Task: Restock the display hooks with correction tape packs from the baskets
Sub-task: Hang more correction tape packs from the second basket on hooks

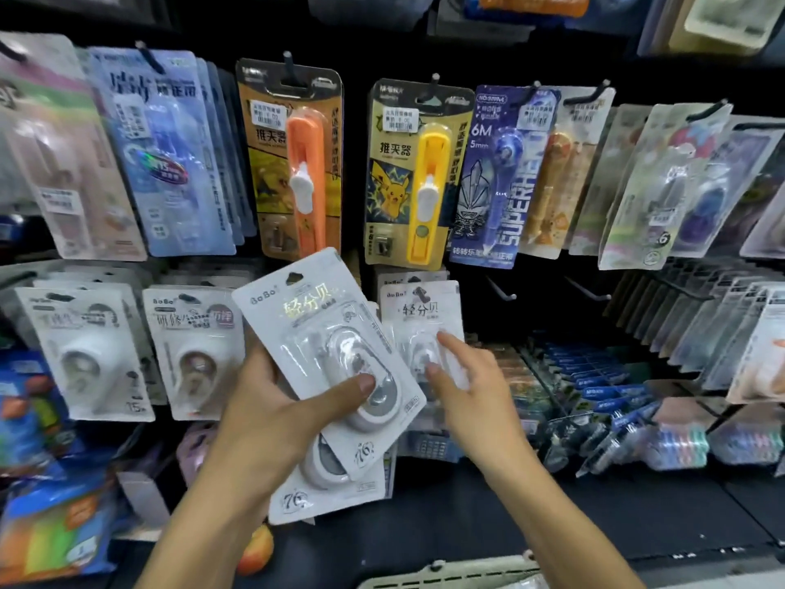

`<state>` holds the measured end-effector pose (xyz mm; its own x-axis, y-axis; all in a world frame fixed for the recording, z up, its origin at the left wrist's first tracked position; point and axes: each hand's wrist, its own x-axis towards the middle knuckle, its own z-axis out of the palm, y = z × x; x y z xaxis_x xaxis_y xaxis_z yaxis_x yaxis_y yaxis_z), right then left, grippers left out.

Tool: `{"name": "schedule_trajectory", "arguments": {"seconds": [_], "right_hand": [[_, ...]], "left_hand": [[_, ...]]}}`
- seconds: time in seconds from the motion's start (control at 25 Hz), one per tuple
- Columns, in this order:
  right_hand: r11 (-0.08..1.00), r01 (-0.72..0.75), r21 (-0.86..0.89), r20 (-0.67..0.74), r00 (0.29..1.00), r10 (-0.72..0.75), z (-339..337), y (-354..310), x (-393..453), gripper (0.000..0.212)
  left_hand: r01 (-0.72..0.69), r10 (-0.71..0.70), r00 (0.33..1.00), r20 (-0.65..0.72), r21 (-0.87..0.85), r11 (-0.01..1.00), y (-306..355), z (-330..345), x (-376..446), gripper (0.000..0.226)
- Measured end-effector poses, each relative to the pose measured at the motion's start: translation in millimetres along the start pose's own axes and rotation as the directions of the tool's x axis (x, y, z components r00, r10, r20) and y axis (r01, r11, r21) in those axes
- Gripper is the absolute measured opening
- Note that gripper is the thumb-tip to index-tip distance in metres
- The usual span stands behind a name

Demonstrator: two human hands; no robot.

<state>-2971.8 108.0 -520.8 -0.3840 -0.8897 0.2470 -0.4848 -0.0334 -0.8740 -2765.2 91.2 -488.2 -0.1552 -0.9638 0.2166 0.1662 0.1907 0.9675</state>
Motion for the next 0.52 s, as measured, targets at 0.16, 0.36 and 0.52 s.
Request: {"name": "schedule_trajectory", "arguments": {"seconds": [0.16,0.36,0.52], "right_hand": [[0.968,0.104,0.229,0.143,0.98,-0.139,3.7,-20.4,-1.8,0.046],[0.794,-0.08,0.603,0.256,0.962,-0.097,-10.0,-22.2,-10.4,0.034],[0.78,0.047,0.624,-0.022,0.999,-0.043,-22.1,-5.2,-18.3,0.019]], "left_hand": [[0.031,-0.032,0.998,0.052,0.011,0.999,-8.4,9.5,2.4,0.071],[0.234,-0.202,0.95,0.239,-0.113,0.966,-13.1,9.0,5.0,0.065],[0.176,-0.16,0.977,0.138,-0.111,0.978,-9.0,5.3,2.6,0.047]]}}
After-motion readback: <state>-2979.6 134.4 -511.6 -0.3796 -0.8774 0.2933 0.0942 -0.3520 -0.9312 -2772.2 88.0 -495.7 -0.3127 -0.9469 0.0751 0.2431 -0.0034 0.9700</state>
